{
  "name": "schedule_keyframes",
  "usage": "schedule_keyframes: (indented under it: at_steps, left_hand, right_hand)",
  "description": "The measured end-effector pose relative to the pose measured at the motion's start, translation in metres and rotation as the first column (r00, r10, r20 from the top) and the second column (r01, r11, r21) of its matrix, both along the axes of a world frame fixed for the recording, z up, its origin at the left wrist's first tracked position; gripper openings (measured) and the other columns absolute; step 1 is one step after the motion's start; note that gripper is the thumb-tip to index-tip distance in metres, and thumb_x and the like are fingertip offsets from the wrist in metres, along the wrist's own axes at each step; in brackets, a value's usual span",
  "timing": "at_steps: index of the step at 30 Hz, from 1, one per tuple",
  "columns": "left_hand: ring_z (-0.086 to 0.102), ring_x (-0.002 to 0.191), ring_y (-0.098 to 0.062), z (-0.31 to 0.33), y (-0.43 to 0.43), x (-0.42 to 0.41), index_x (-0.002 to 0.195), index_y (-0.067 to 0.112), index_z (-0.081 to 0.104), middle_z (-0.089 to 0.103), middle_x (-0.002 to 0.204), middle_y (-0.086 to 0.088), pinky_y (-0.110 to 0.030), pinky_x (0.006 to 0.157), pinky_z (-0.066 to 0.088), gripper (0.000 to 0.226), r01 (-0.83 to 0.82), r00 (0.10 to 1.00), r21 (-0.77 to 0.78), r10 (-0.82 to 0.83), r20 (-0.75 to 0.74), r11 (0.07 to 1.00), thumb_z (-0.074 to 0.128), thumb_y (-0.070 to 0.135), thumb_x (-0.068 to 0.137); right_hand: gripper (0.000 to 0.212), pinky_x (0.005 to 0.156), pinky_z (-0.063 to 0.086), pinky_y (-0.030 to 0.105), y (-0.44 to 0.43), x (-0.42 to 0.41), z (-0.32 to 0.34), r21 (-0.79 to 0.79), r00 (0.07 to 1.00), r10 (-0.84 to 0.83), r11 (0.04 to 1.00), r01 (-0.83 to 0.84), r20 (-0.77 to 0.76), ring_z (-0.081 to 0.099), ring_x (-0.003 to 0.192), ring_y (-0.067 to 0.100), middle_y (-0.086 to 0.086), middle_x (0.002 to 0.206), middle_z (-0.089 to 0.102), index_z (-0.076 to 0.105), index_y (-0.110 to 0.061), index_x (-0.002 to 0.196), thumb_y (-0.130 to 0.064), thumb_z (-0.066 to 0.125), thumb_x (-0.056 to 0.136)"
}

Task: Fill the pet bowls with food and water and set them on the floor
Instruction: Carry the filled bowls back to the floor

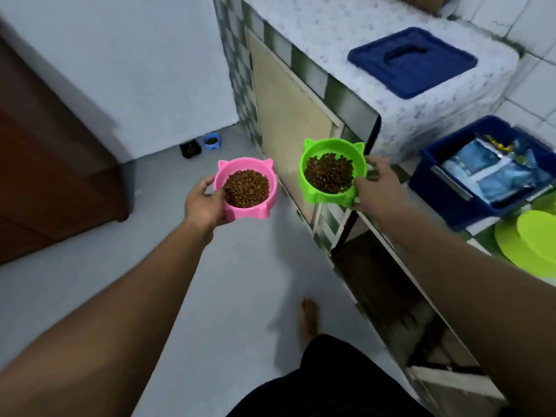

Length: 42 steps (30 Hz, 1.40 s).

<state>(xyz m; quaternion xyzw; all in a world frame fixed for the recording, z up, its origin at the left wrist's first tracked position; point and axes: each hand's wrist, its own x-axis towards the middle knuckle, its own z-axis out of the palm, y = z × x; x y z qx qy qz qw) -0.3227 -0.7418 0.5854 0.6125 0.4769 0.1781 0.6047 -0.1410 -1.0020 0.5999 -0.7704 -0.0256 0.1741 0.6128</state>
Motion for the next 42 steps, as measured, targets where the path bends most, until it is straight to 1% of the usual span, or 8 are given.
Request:
schedule_keyframes:
  at_steps: [2,7,13,17,23,30,36,42]
  left_hand:
    - [0.073,0.079,-0.026,-0.009,0.026,0.003,0.138,0.021,0.055,0.071,0.098,-0.011,-0.039,0.053,0.062,0.038,-0.069,0.997,-0.004,0.069,0.022,0.998,0.061,0.016,0.101]
    - [0.071,0.074,-0.023,-0.028,0.092,0.018,0.133,0.018,0.057,0.071,0.097,-0.014,-0.037,0.051,0.06,0.035,-0.227,0.973,-0.017,0.228,0.025,0.974,0.064,0.019,0.099]
    - [0.074,0.081,-0.029,-0.041,0.174,0.035,0.133,0.017,0.057,0.072,0.105,-0.017,-0.047,0.061,0.064,0.036,-0.341,0.94,-0.019,0.341,-0.007,0.94,0.065,0.023,0.099]
    - [0.073,0.083,-0.029,-0.049,0.237,0.055,0.132,0.017,0.056,0.071,0.103,-0.017,-0.049,0.064,0.064,0.034,-0.376,0.927,-0.045,0.376,-0.007,0.926,0.064,0.021,0.1]
    - [0.073,0.078,-0.023,-0.072,0.344,0.096,0.129,0.019,0.054,0.07,0.096,-0.01,-0.04,0.055,0.063,0.03,-0.368,0.93,-0.041,0.367,-0.018,0.929,0.063,0.019,0.101]
    - [0.074,0.081,-0.025,-0.103,0.472,0.155,0.12,0.022,0.054,0.072,0.1,-0.011,-0.046,0.062,0.065,0.026,-0.347,0.929,-0.041,0.337,-0.152,0.937,0.067,0.024,0.098]
    - [0.074,0.084,-0.022,-0.154,0.561,0.218,0.121,0.028,0.053,0.072,0.103,-0.006,-0.042,0.063,0.065,0.033,-0.43,0.892,-0.104,0.404,-0.203,0.897,0.073,0.029,0.094]
    - [0.075,0.081,-0.019,-0.251,0.631,0.28,0.118,0.031,0.054,0.071,0.099,-0.004,-0.04,0.063,0.065,0.032,-0.483,0.868,-0.165,0.444,-0.222,0.86,0.074,0.028,0.093]
  right_hand:
    - [0.045,0.059,0.062,0.043,0.041,0.013,-0.008,0.01,0.999,0.037,0.999,-0.037,-0.012,0.069,0.097,0.032,0.003,0.103,0.064,0.059,-0.035,0.12,-0.006,0.056,0.086]
    - [0.052,0.075,0.06,0.06,0.142,0.059,-0.028,-0.016,0.979,0.194,0.981,-0.195,-0.061,0.07,0.09,0.036,0.018,0.103,0.065,0.057,-0.029,0.131,0.001,0.056,0.088]
    - [0.052,0.071,0.06,0.054,0.258,0.104,-0.036,-0.036,0.949,0.289,0.955,-0.296,-0.127,0.066,0.086,0.031,0.002,0.088,0.059,0.056,-0.028,0.132,0.004,0.053,0.09]
    - [0.052,0.057,0.059,0.039,0.335,0.131,-0.044,-0.066,0.932,0.338,0.935,-0.348,-0.133,0.068,0.083,0.029,0.001,0.088,0.06,0.056,-0.032,0.129,0.002,0.052,0.089]
    - [0.053,0.074,0.059,0.062,0.444,0.167,-0.062,-0.155,0.938,0.331,0.926,-0.343,-0.102,0.069,0.09,0.038,0.005,0.087,0.061,0.057,-0.036,0.123,0.0,0.054,0.086]
    - [0.054,0.076,0.058,0.063,0.556,0.22,-0.099,-0.185,0.948,0.262,0.938,-0.294,-0.182,0.066,0.085,0.033,0.005,0.083,0.059,0.056,-0.033,0.129,0.0,0.055,0.086]
    - [0.046,0.062,0.06,0.043,0.653,0.277,-0.149,-0.164,0.925,0.275,0.932,-0.323,-0.261,0.064,0.082,0.023,-0.003,0.086,0.06,0.057,-0.037,0.112,0.001,0.06,0.088]
    - [0.05,0.069,0.062,0.049,0.751,0.341,-0.241,-0.184,0.883,0.31,0.902,-0.39,-0.351,0.067,0.088,0.022,-0.005,0.094,0.058,0.056,-0.036,0.121,0.003,0.057,0.09]
